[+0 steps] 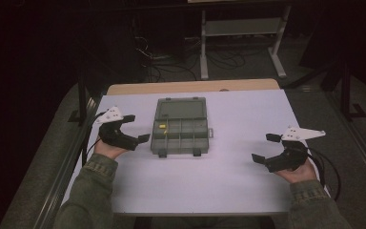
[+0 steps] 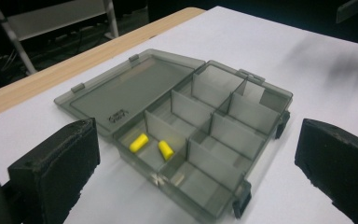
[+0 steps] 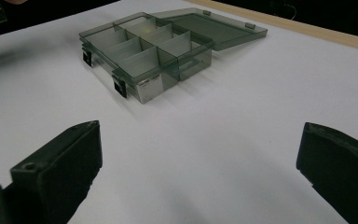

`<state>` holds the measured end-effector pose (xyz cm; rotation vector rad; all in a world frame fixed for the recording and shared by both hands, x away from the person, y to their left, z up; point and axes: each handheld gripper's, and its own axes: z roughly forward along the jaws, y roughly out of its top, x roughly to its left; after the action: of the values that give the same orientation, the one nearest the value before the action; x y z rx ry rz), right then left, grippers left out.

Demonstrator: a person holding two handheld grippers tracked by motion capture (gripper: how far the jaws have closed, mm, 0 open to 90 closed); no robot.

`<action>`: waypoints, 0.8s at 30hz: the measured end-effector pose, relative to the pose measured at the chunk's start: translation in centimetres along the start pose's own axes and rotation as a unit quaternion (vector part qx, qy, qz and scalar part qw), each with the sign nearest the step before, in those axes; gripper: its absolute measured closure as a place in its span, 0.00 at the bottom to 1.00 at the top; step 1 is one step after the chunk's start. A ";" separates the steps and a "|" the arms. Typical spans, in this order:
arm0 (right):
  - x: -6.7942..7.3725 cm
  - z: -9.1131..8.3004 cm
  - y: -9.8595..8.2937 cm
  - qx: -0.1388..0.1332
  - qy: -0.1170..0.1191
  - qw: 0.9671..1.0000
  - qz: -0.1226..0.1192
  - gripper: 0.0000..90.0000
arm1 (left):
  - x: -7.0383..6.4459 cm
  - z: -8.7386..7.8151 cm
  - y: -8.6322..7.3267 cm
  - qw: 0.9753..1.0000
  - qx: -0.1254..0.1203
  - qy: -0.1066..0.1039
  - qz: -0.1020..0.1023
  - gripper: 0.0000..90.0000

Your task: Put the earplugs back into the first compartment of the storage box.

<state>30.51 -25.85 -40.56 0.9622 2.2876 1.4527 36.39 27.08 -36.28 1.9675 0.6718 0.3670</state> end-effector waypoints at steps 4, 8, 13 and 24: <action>0.0 0.0 0.0 0.001 0.000 1.000 0.000 0.00 | -0.3 -0.9 -0.9 1.000 -0.008 0.009 -0.003 0.00; 0.0 0.0 0.0 0.000 -0.001 1.000 -0.001 0.00 | -0.6 -1.9 -1.8 1.000 -0.021 0.020 -0.003 0.00; 0.1 -0.1 0.0 -0.001 -0.002 1.000 -0.001 0.00 | -0.6 -3.0 -2.5 0.999 -0.040 0.023 -0.013 0.00; 0.1 -0.1 0.0 -0.001 -0.002 1.000 -0.001 0.00 | -0.4 -5.0 -5.0 0.997 -0.056 0.046 -0.029 0.00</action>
<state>30.37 -25.87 -40.50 0.9616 2.2844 1.4510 31.97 32.21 -38.33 1.8304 0.7498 0.4514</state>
